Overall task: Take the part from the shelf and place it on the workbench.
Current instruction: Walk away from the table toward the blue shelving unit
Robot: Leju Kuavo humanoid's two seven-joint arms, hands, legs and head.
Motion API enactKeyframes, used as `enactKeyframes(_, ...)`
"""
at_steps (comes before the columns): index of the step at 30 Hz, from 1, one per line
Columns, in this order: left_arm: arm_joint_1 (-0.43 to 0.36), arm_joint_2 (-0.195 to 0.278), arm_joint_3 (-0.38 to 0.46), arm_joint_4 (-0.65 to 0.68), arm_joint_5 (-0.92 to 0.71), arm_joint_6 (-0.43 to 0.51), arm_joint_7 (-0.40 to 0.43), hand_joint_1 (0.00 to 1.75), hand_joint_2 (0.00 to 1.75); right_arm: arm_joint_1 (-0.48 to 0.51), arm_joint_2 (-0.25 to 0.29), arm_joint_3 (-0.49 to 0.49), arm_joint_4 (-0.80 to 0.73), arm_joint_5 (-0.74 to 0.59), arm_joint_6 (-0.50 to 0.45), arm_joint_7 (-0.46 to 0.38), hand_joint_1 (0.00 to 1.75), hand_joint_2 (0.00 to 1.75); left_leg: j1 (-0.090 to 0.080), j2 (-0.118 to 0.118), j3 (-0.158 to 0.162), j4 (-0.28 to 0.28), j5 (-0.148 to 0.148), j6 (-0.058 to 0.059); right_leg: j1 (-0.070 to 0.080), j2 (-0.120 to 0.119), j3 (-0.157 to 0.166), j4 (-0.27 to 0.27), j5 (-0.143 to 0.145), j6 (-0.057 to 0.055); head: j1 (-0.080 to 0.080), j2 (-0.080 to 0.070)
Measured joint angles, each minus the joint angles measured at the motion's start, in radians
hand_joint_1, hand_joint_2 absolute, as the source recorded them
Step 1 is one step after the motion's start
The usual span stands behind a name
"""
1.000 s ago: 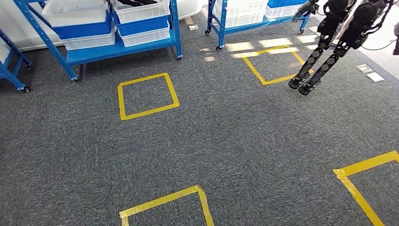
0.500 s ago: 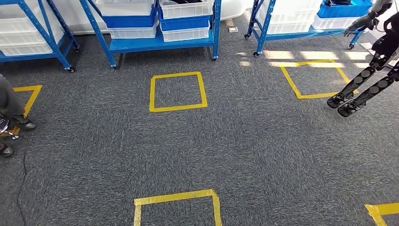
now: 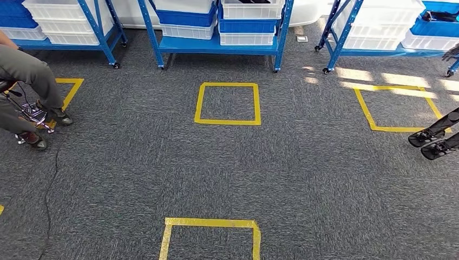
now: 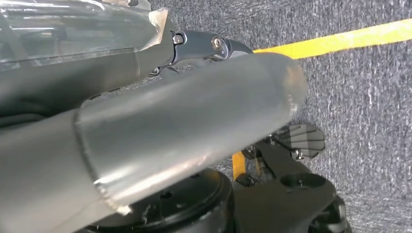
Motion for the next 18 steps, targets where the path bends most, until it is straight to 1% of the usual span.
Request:
enactKeyframes(1, 0.0, 0.0, 0.0, 0.0, 0.0, 0.0, 0.0, 0.0, 0.0, -0.002, 0.0, 0.002, 0.0, 0.0, 0.001, -0.001, 0.0, 0.0, -0.001, -0.011, -0.001, -0.004, 0.002, 0.004, 0.0, -0.009, 0.005, -0.002, -0.001, 0.004, 0.0, 0.0)
enactKeyframes(2, 0.001, -0.001, 0.0, 0.0, 0.0, 0.0, -0.001, 0.0, 0.0, -0.003, 0.0, 0.004, 0.0, 0.0, 0.001, -0.002, 0.0, 0.0, 0.001, -0.023, 0.004, -0.012, 0.007, 0.009, 0.0, -0.003, 0.006, 0.002, -0.006, 0.009, 0.001, 0.0)
enactKeyframes(3, 0.001, -0.002, 0.0, 0.0, 0.0, 0.0, -0.002, 0.0, 0.0, -0.003, 0.0, 0.006, 0.0, 0.0, 0.001, -0.002, 0.0, 0.0, 0.004, -0.034, 0.008, -0.021, 0.013, 0.015, 0.0, 0.017, -0.001, 0.022, -0.019, 0.011, 0.003, 0.0)
enactKeyframes(4, 0.0, -0.003, 0.001, 0.0, 0.0, 0.0, -0.004, 0.0, 0.0, -0.003, -0.001, 0.008, 0.0, 0.0, 0.001, -0.003, 0.0, 0.0, 0.008, -0.046, 0.012, -0.028, 0.019, 0.02, -0.002, 0.046, -0.019, 0.063, -0.041, 0.011, 0.006, 0.0)
enactKeyframes(5, -0.001, -0.004, 0.001, 0.0, 0.0, 0.0, -0.007, 0.0, 0.0, -0.001, -0.002, 0.009, 0.0, 0.0, 0.001, -0.004, 0.0, 0.0, 0.011, -0.058, 0.015, -0.033, 0.023, 0.024, -0.005, 0.079, -0.047, 0.122, -0.068, 0.009, 0.009, 0.0)
enactKeyframes(6, -0.001, -0.004, 0.001, 0.0, 0.0, 0.0, -0.01, 0.0, 0.0, 0.001, -0.003, 0.01, 0.0, 0.0, 0.0, -0.004, 0.0, 0.0, 0.011, -0.069, 0.013, -0.033, 0.024, 0.026, -0.007, 0.099, -0.082, 0.188, -0.093, 0.007, 0.01, 0.0)
enactKeyframes(7, -0.001, -0.005, 0.001, 0.0, 0.0, 0.001, -0.014, 0.0, 0.0, 0.003, -0.004, 0.012, 0.0, 0.0, 0.0, -0.004, 0.0, 0.0, 0.011, -0.079, 0.012, -0.032, 0.024, 0.027, -0.009, 0.107, -0.11, 0.24, -0.109, 0.009, 0.012, 0.0)
enactKeyframes(8, -0.001, -0.005, 0.002, 0.0, 0.0, 0.002, -0.017, 0.0, 0.0, 0.005, -0.005, 0.014, 0.0, 0.0, 0.0, -0.004, 0.0, 0.0, 0.011, -0.089, 0.012, -0.032, 0.024, 0.026, -0.011, 0.111, -0.125, 0.261, -0.11, 0.015, 0.012, 0.0)
enactKeyframes(9, 0.0, -0.005, 0.003, 0.0, 0.0, 0.004, -0.02, 0.0, 0.0, 0.006, -0.006, 0.018, 0.0, 0.0, -0.001, -0.004, 0.0, 0.0, 0.011, -0.097, 0.012, -0.031, 0.023, 0.025, -0.013, 0.112, -0.121, 0.244, -0.094, 0.025, 0.012, 0.0)
enactKeyframes(10, 0.0, -0.006, 0.005, 0.0, 0.0, 0.006, -0.022, 0.0, 0.0, 0.007, -0.008, 0.023, 0.0, 0.0, -0.001, -0.005, 0.0, 0.0, 0.012, -0.104, 0.013, -0.03, 0.022, 0.023, -0.017, 0.113, -0.099, 0.188, -0.064, 0.037, 0.012, 0.0)
enactKeyframes(11, 0.001, -0.006, 0.006, 0.0, 0.0, 0.008, -0.023, 0.0, 0.0, 0.007, -0.01, 0.028, 0.0, 0.0, -0.001, -0.006, 0.0, 0.0, 0.013, -0.108, 0.014, -0.027, 0.02, 0.019, -0.021, 0.114, -0.069, 0.116, -0.032, 0.046, 0.012, 0.0)
enactKeyframes(12, 0.0, -0.006, 0.008, 0.0, 0.0, 0.01, -0.024, 0.0, 0.0, 0.006, -0.01, 0.033, 0.0, 0.0, -0.001, -0.006, 0.0, 0.0, 0.012, -0.112, 0.014, -0.024, 0.017, 0.013, -0.022, 0.117, -0.043, 0.054, -0.006, 0.05, 0.013, 0.0)
enactKeyframes(13, 0.0, -0.005, 0.009, 0.0, 0.0, 0.011, -0.024, 0.0, 0.0, 0.005, -0.011, 0.036, 0.0, 0.0, -0.001, -0.006, 0.0, 0.0, 0.01, -0.114, 0.014, -0.02, 0.014, 0.007, -0.022, 0.119, -0.026, 0.014, 0.011, 0.047, 0.012, 0.0)
enactKeyframes(14, 0.0, -0.004, 0.011, 0.0, 0.0, 0.013, -0.025, 0.0, 0.0, 0.005, -0.011, 0.039, 0.001, 0.0, 0.0, -0.006, 0.0, 0.0, 0.009, -0.114, 0.012, -0.016, 0.01, 0.003, -0.023, 0.121, -0.019, -0.002, 0.017, 0.041, 0.012, 0.0)
enactKeyframes(15, 0.0, -0.003, 0.012, 0.0, -0.001, 0.016, -0.025, 0.0, 0.0, 0.005, -0.01, 0.041, 0.001, -0.001, 0.0, -0.006, 0.0, 0.0, 0.007, -0.114, 0.011, -0.014, 0.01, 0.006, -0.02, 0.121, -0.018, -0.003, 0.019, 0.035, 0.011, 0.0)
enactKeyframes(16, 0.001, -0.003, 0.014, 0.0, -0.001, 0.017, -0.025, 0.0, 0.0, 0.005, -0.01, 0.043, 0.001, -0.001, 0.001, -0.006, 0.0, 0.0, 0.008, -0.114, 0.011, -0.014, 0.011, 0.012, -0.021, 0.122, -0.017, -0.002, 0.02, 0.032, 0.011, 0.0)
enactKeyframes(18, 0.001, -0.002, 0.016, 0.0, -0.002, 0.019, -0.025, 0.0, 0.0, 0.006, -0.01, 0.047, 0.001, -0.001, 0.001, -0.006, 0.0, 0.0, 0.01, -0.113, 0.011, -0.015, 0.013, 0.026, -0.018, 0.122, -0.017, -0.002, 0.02, 0.031, 0.011, 0.0)
